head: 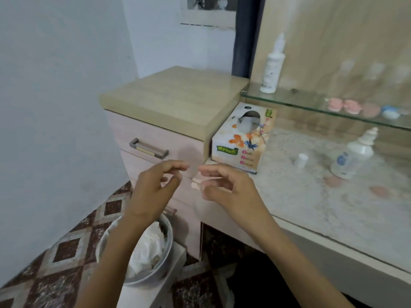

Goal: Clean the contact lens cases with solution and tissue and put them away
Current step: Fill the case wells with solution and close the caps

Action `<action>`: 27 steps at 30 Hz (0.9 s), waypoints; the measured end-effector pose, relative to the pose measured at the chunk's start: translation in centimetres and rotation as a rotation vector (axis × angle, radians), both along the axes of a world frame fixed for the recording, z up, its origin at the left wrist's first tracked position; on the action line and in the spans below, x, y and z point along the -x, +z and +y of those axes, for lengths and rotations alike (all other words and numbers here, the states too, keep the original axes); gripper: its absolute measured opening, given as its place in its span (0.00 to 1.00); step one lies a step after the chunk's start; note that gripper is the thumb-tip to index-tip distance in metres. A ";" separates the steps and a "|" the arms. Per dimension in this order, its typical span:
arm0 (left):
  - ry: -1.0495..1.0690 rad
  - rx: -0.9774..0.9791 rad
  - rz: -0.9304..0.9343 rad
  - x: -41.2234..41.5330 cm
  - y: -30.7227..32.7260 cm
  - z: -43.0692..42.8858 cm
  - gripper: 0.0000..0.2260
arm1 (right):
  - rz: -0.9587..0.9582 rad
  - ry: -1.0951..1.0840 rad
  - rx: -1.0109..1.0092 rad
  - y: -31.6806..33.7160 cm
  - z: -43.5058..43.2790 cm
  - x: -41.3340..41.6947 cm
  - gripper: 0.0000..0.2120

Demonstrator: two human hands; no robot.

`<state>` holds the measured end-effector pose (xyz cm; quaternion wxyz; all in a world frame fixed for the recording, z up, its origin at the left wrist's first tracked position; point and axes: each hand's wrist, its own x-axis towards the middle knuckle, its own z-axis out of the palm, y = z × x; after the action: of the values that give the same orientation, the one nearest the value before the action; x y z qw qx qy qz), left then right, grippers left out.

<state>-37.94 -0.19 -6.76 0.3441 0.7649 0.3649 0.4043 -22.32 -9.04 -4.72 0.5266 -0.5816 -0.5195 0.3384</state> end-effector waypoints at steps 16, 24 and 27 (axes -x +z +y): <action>-0.446 -0.054 0.054 -19.8 4.3 -8.5 0.11 | -0.207 -0.506 -0.024 4.5 -13.9 -18.4 0.11; -0.457 -0.160 0.279 -25.6 0.8 -10.3 0.14 | -0.280 -0.632 0.068 1.5 -15.4 -23.6 0.13; -0.434 -0.209 0.324 -26.3 -0.3 -10.6 0.17 | -0.283 -0.657 0.074 1.0 -13.9 -24.8 0.15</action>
<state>-11.66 -10.81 -7.07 0.2792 0.9109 0.1993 0.2294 2.49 -22.92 -3.70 0.5087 -0.7773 -0.3601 0.0860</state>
